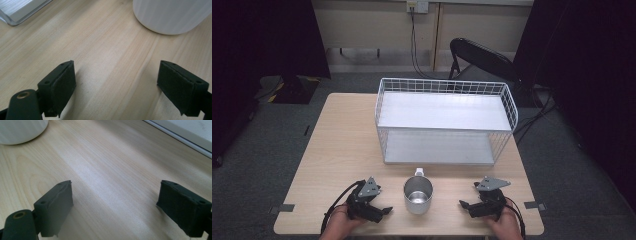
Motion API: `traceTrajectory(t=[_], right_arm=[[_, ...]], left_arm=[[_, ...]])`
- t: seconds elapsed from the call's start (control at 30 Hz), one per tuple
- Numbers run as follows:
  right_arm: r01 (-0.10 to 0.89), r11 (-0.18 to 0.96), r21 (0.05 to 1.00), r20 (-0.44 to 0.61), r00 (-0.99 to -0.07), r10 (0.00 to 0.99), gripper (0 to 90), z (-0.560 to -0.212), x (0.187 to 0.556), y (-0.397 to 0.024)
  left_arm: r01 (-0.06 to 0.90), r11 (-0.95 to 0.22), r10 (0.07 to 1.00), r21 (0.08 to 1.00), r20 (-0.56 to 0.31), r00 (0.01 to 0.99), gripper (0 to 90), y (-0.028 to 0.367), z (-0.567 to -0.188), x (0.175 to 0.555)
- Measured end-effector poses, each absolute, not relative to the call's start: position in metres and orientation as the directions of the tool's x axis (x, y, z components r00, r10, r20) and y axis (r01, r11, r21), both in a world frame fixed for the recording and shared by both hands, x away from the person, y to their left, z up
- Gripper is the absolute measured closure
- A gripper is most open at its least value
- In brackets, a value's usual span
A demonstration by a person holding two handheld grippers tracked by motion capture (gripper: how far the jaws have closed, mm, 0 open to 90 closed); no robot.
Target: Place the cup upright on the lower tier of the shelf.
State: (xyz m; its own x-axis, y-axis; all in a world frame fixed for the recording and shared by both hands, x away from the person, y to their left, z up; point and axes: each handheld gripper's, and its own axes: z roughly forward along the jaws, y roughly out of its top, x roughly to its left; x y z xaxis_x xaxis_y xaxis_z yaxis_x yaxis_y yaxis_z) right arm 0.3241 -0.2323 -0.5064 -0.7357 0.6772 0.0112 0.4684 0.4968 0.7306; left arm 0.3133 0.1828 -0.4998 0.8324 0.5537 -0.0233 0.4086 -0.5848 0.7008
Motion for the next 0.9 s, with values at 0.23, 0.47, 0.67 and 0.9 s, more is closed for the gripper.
traceTrajectory(t=[0.23,0.47,0.67,0.9], right_arm=[[0.469,0.496,0.731,0.011,-0.735,0.678,11.7,-0.506,0.324,-0.232],[0.472,0.493,0.730,0.013,-0.732,0.681,11.6,-0.506,0.324,-0.232],[0.472,0.494,0.730,0.012,-0.732,0.681,11.6,-0.506,0.324,-0.232],[0.472,0.493,0.731,0.012,-0.731,0.682,11.7,-0.506,0.324,-0.232]], left_arm=[[0.462,-0.587,0.588,0.665,-0.042,0.807,17.3,0.181,-0.494,0.314],[0.495,-0.512,0.613,0.702,-0.106,0.783,21.2,0.182,-0.474,0.320],[0.501,-0.470,0.621,0.727,-0.131,0.773,21.6,0.182,-0.449,0.323],[0.499,-0.429,0.634,0.753,-0.143,0.760,21.6,0.182,-0.426,0.325]])
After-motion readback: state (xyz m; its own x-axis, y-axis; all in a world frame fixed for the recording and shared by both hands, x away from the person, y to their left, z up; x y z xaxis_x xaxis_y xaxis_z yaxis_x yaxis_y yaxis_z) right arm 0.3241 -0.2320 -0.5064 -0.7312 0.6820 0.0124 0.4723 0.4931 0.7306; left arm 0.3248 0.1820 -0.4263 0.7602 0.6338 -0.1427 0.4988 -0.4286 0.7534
